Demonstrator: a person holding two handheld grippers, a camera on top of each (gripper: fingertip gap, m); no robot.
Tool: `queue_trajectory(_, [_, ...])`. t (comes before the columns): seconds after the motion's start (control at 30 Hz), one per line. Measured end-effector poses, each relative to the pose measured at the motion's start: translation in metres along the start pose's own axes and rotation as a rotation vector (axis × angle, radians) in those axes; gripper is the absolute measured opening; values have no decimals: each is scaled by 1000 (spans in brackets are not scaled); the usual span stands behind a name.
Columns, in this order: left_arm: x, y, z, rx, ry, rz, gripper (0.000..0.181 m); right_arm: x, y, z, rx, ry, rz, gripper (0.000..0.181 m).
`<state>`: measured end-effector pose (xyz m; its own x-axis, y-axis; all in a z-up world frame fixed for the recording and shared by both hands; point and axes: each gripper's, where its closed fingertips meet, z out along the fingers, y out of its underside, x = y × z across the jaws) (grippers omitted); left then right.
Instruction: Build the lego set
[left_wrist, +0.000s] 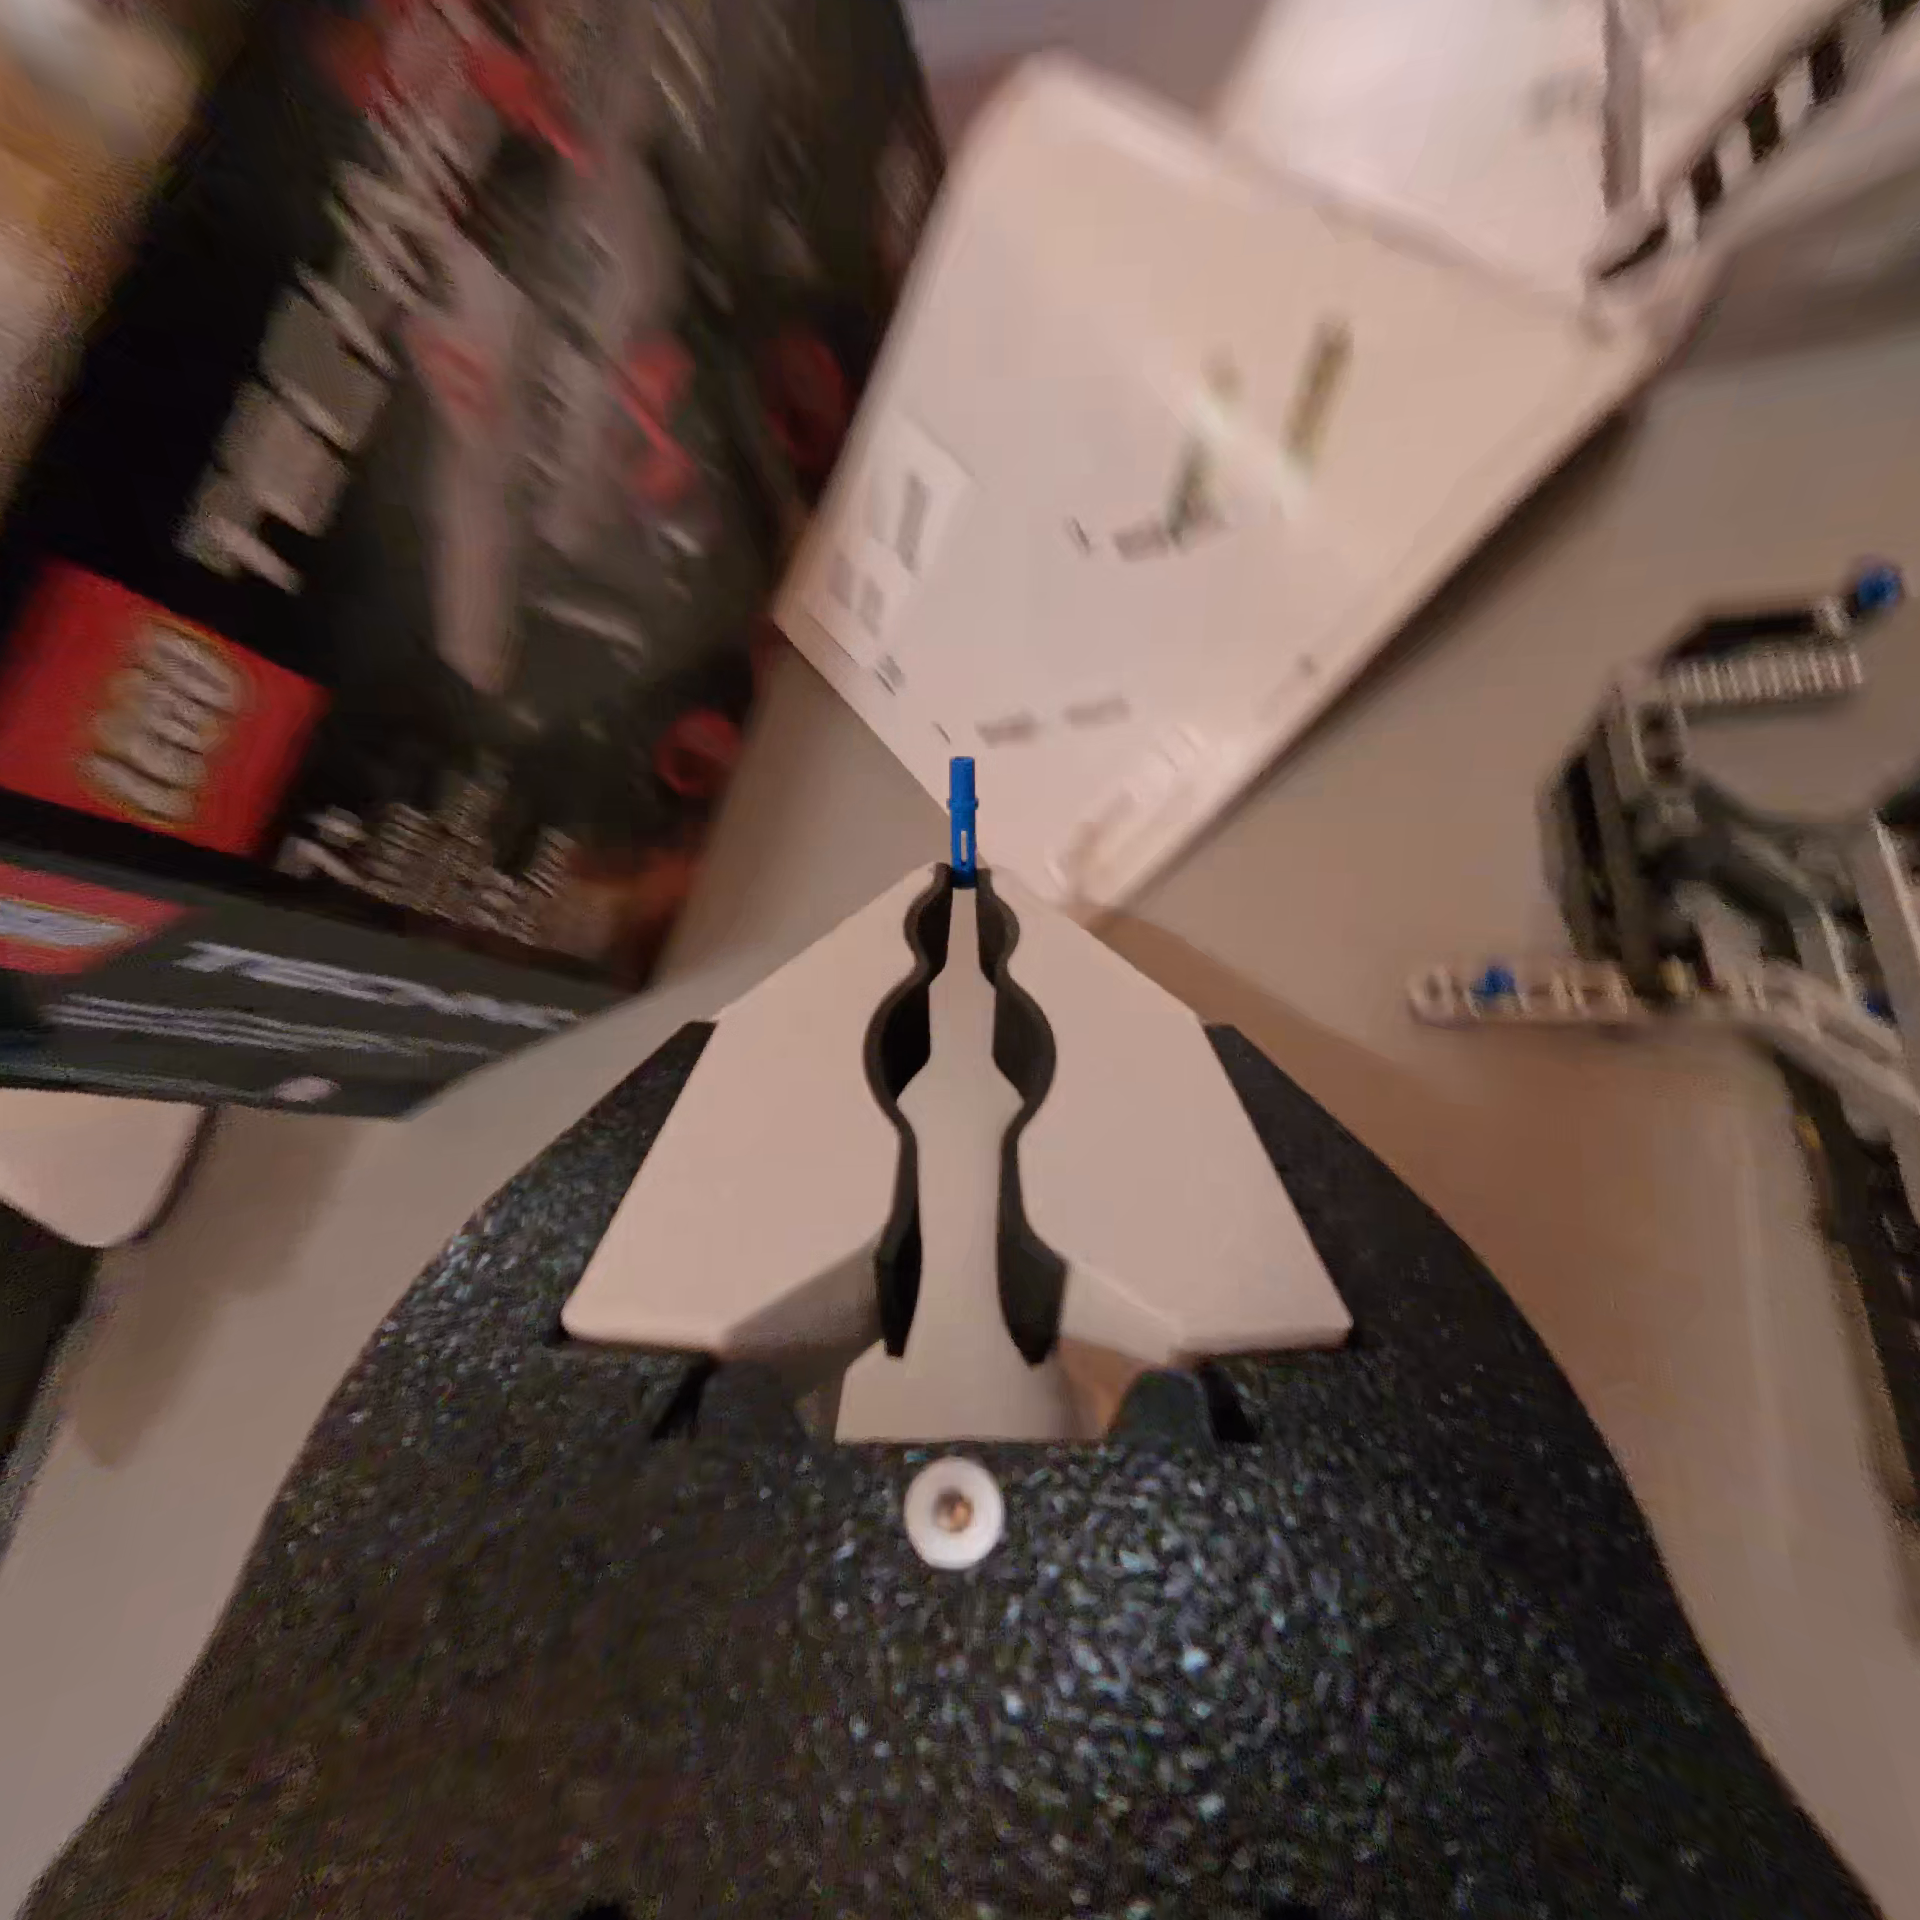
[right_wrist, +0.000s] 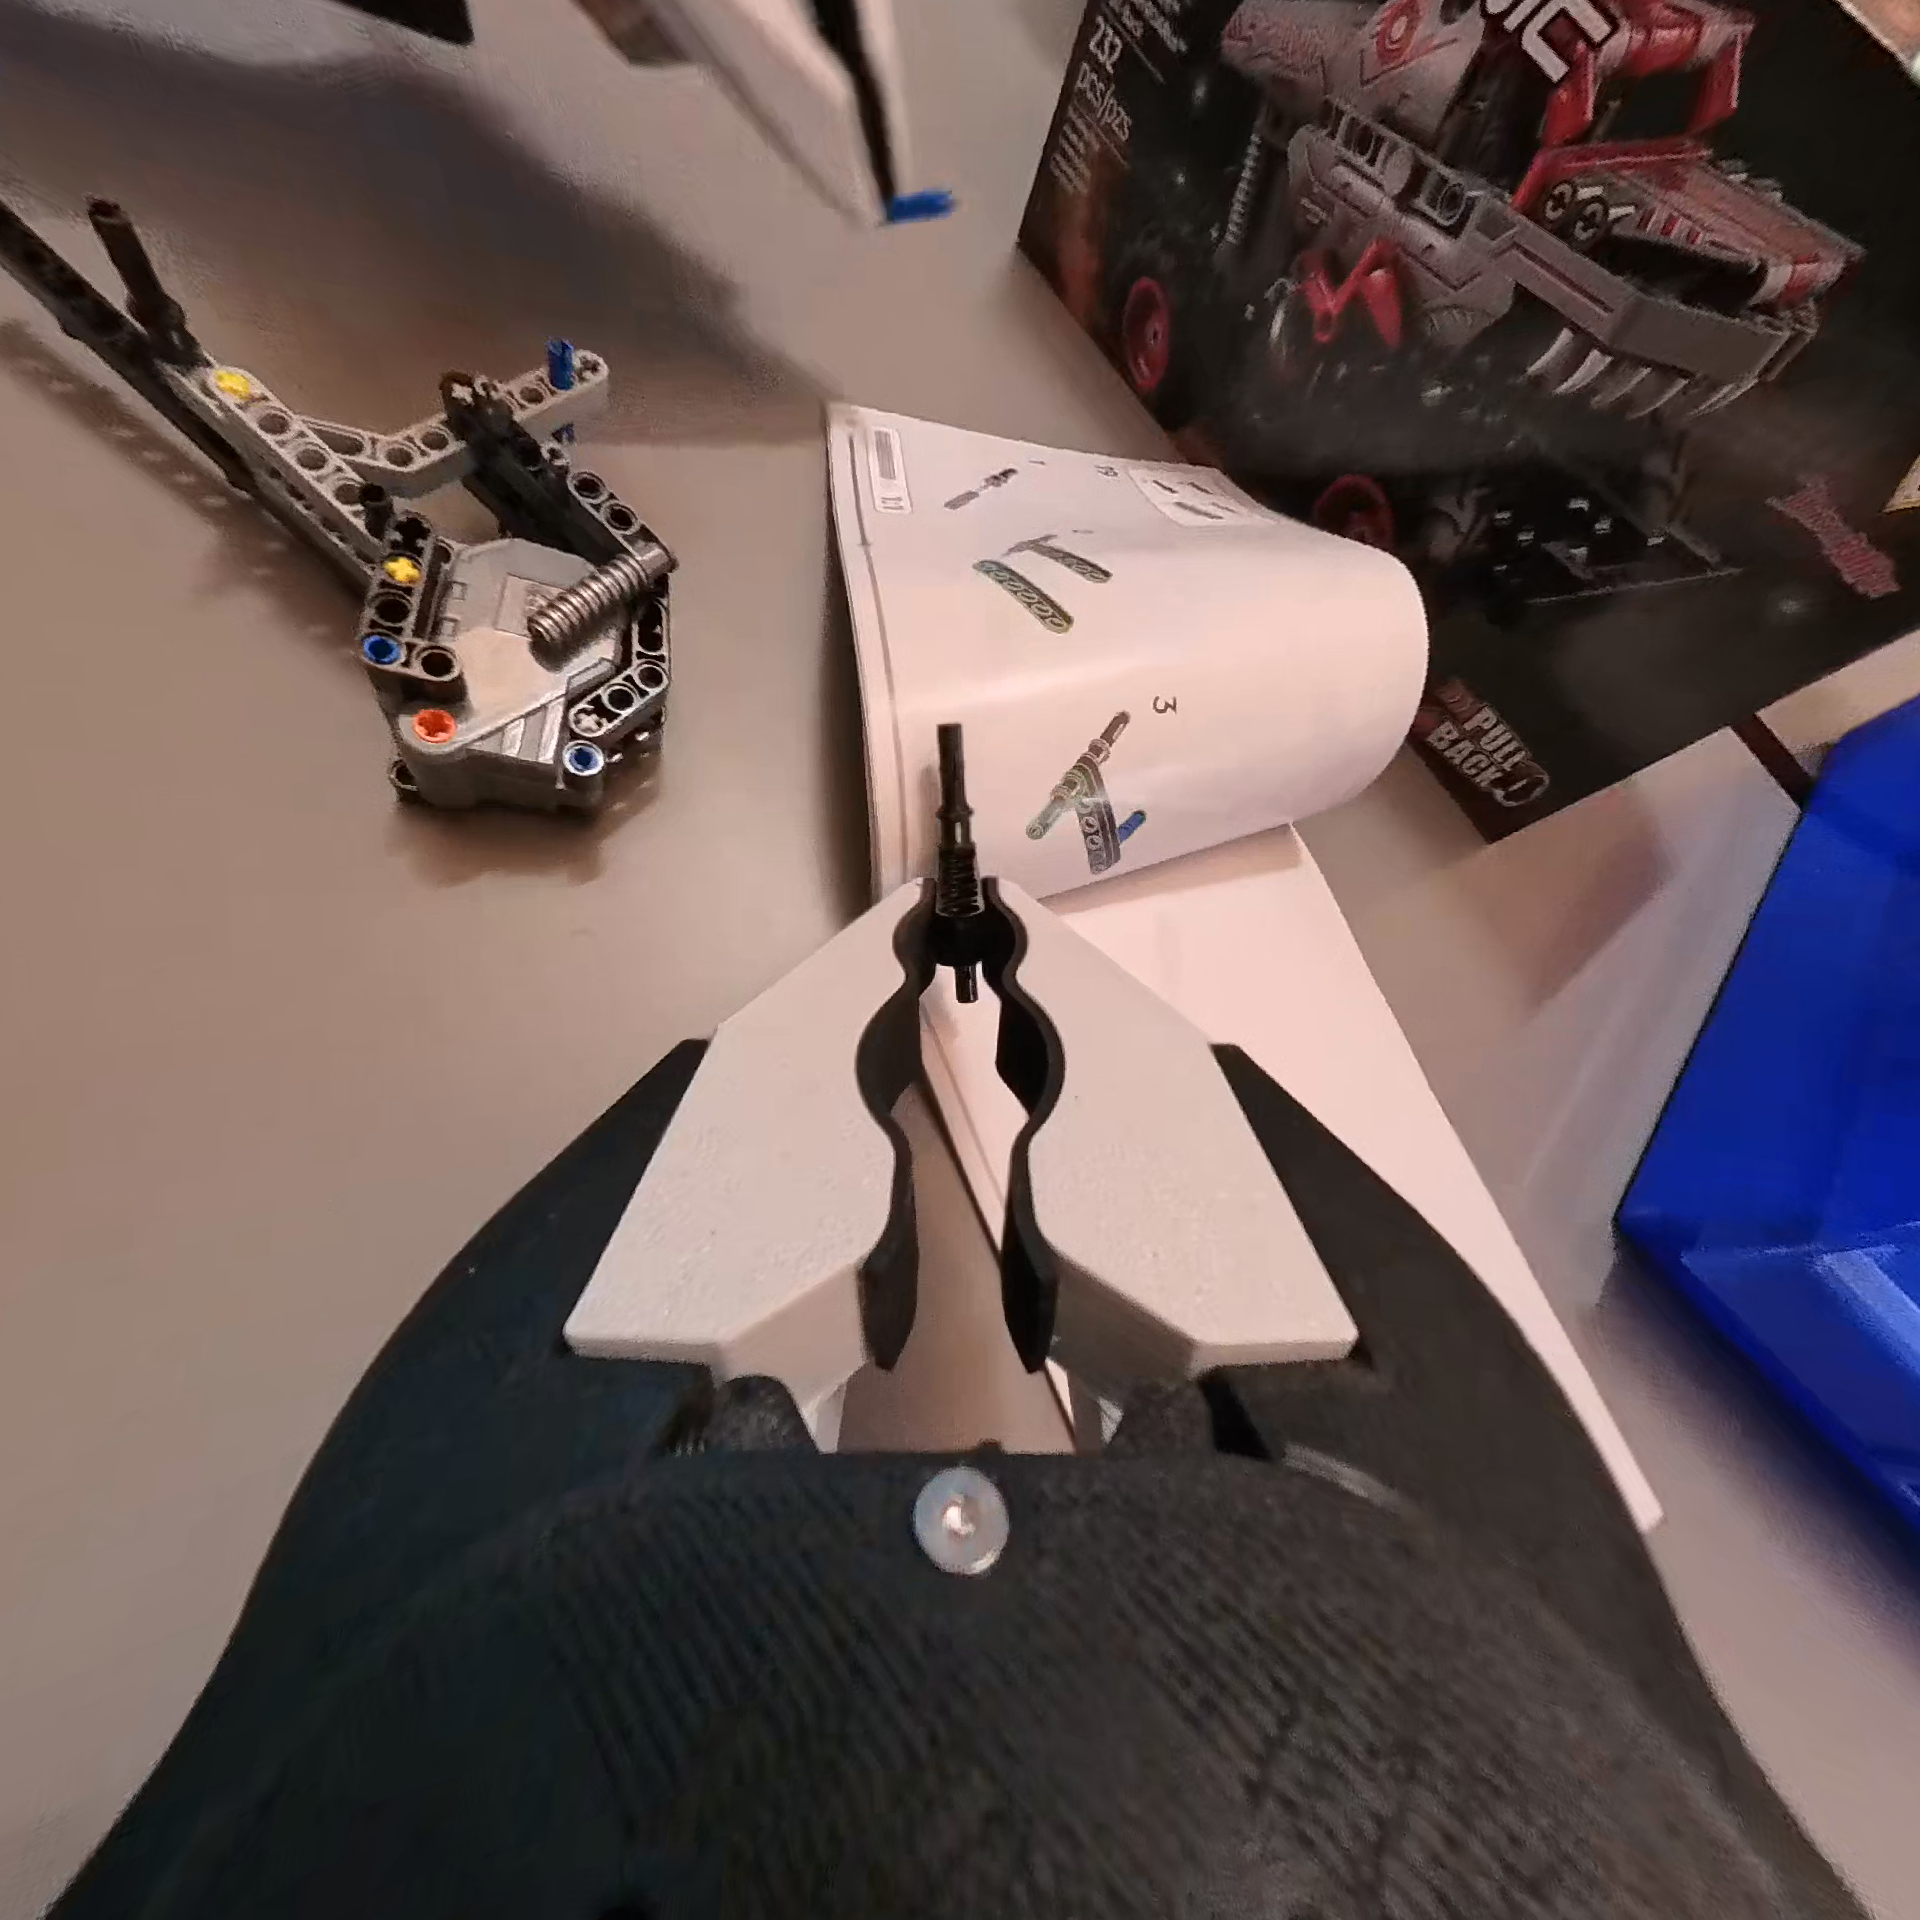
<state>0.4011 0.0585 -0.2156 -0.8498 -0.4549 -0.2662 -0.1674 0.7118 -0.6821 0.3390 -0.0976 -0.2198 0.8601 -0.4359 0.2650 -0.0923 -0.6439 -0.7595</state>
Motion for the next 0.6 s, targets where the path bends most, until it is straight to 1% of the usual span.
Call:
queue_trajectory(0.03, [-5,-13,1,67,-42,-4,2,1,-1,-1,6,4,4,5])
queue_trajectory(0.07, [-2,-21,7,99,-32,19,2,4,1,-1,2,17,11,5])
queue_trajectory(0.1, [5,-22,17,86,-2,60,2,6,3,-1,-10,28,15,5])
queue_trajectory(0.17, [6,-14,40,-1,-10,133,2,12,9,1,-37,62,15,5])
queue_trajectory(0.23, [12,-2,52,-96,9,183,2,14,18,1,-91,78,20,5])
queue_trajectory(0.3, [14,4,52,-138,-11,219,2,18,30,2,-148,99,9,5])
queue_trajectory(0.4, [18,13,42,-240,-17,258,2,18,30,1,-134,90,29,5])
queue_trajectory(0.5, [25,21,32,-311,16,278,2,18,35,-2,-153,88,26,5])
queue_trajectory(0.6, [28,28,24,-354,40,274,2,17,40,-5,-177,78,21,5])
